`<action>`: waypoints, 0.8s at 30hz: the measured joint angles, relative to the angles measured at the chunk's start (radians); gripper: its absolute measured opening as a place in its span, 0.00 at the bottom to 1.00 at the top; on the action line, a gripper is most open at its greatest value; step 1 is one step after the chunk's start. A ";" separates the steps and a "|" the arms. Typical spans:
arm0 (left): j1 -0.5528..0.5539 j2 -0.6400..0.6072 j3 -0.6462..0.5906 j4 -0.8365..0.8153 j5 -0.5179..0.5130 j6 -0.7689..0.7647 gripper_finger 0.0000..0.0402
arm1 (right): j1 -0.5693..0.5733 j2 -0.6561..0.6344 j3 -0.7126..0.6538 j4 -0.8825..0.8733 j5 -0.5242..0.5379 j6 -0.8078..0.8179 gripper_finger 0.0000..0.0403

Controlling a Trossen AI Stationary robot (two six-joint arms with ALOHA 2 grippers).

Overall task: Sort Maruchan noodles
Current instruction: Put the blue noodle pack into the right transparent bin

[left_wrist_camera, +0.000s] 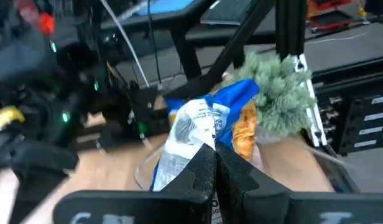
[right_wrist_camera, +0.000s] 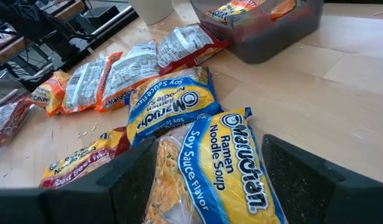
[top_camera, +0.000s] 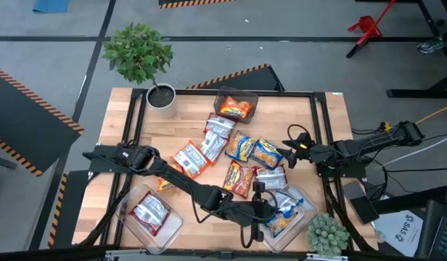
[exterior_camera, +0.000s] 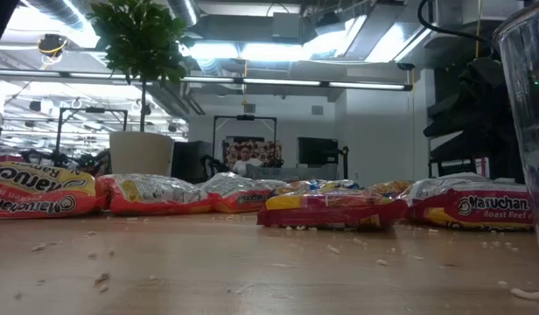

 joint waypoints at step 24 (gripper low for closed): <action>0.027 0.092 -0.001 0.005 0.116 -0.114 0.00 | 0.000 0.000 0.000 -0.038 -0.009 0.000 0.70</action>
